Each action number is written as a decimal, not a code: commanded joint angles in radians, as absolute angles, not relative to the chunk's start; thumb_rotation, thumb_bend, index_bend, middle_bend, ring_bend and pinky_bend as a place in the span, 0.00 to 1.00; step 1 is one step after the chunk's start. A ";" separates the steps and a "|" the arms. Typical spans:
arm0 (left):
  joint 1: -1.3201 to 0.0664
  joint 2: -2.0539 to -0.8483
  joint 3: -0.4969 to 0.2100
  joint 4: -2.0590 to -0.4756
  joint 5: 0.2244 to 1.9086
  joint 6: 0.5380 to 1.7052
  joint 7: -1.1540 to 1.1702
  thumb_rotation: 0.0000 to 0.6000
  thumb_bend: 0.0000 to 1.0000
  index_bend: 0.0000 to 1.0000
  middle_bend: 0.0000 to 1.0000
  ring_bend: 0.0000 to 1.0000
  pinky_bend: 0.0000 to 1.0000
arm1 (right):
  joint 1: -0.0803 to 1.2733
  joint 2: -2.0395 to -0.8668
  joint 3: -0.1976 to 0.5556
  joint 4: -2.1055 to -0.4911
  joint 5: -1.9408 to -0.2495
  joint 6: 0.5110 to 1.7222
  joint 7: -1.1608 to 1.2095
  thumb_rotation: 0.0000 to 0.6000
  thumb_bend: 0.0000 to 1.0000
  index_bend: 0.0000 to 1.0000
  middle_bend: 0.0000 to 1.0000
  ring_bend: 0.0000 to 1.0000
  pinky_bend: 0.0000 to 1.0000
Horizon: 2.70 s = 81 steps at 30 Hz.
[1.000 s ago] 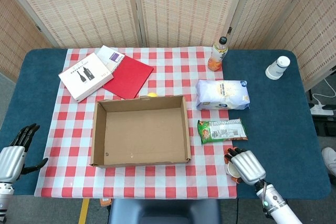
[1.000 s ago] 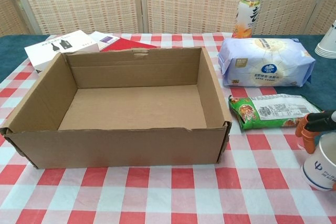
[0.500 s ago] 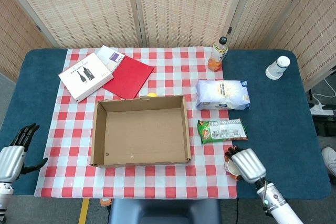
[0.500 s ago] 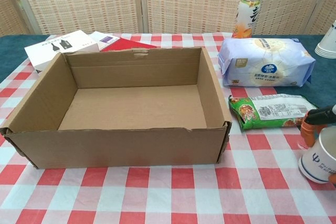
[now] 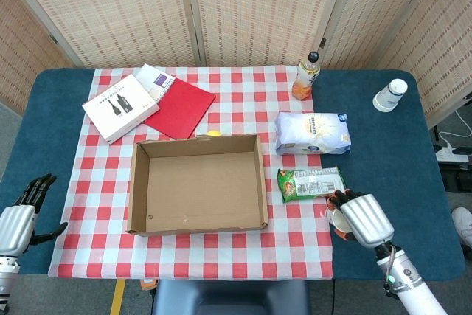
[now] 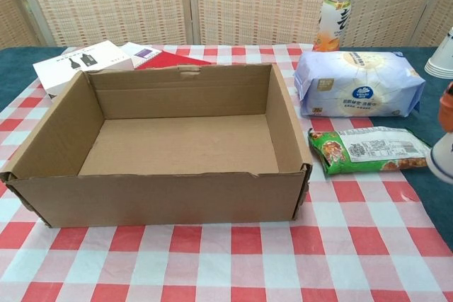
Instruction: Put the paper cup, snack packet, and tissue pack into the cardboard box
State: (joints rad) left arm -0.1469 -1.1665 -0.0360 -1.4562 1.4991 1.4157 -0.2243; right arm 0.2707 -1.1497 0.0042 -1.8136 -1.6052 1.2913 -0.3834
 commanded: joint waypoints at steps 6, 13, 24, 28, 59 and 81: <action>-0.147 -1.165 -0.033 -1.461 1.506 1.419 -0.220 1.00 0.21 0.03 0.01 0.00 0.23 | 0.391 -1.009 0.174 -2.005 -1.514 1.234 -0.412 1.00 0.17 0.68 0.41 0.44 0.67; -0.148 -1.160 -0.035 -1.462 1.497 1.411 -0.228 1.00 0.21 0.03 0.01 0.00 0.23 | 0.558 -1.067 0.291 -1.983 -1.388 1.097 -0.377 1.00 0.17 0.68 0.41 0.44 0.67; -0.152 -1.156 -0.033 -1.456 1.491 1.394 -0.240 1.00 0.21 0.03 0.01 0.00 0.23 | 0.825 -1.336 0.355 -1.853 -1.271 0.935 -0.417 1.00 0.17 0.67 0.42 0.44 0.67; -0.151 -1.154 -0.033 -1.456 1.493 1.397 -0.250 1.00 0.21 0.03 0.01 0.00 0.23 | 0.898 -1.443 0.360 -1.797 -1.221 0.909 -0.431 1.00 0.17 0.66 0.42 0.44 0.67; -0.153 -1.148 -0.030 -1.445 1.495 1.389 -0.287 1.00 0.21 0.03 0.01 0.00 0.23 | 0.907 -1.170 0.262 -1.980 -0.953 1.009 -0.630 1.00 0.00 0.00 0.00 0.00 0.14; -0.156 -1.157 -0.028 -1.456 1.496 1.387 -0.250 1.00 0.21 0.02 0.01 0.00 0.23 | 0.536 -1.082 -0.006 -1.712 -1.387 1.106 -0.151 1.00 0.00 0.37 0.24 0.20 0.45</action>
State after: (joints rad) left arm -0.1566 -1.1571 -0.0279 -1.4557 1.4960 1.3869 -0.2501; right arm 0.5544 -1.0412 0.0076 -1.7683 -1.3577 1.1095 -0.1892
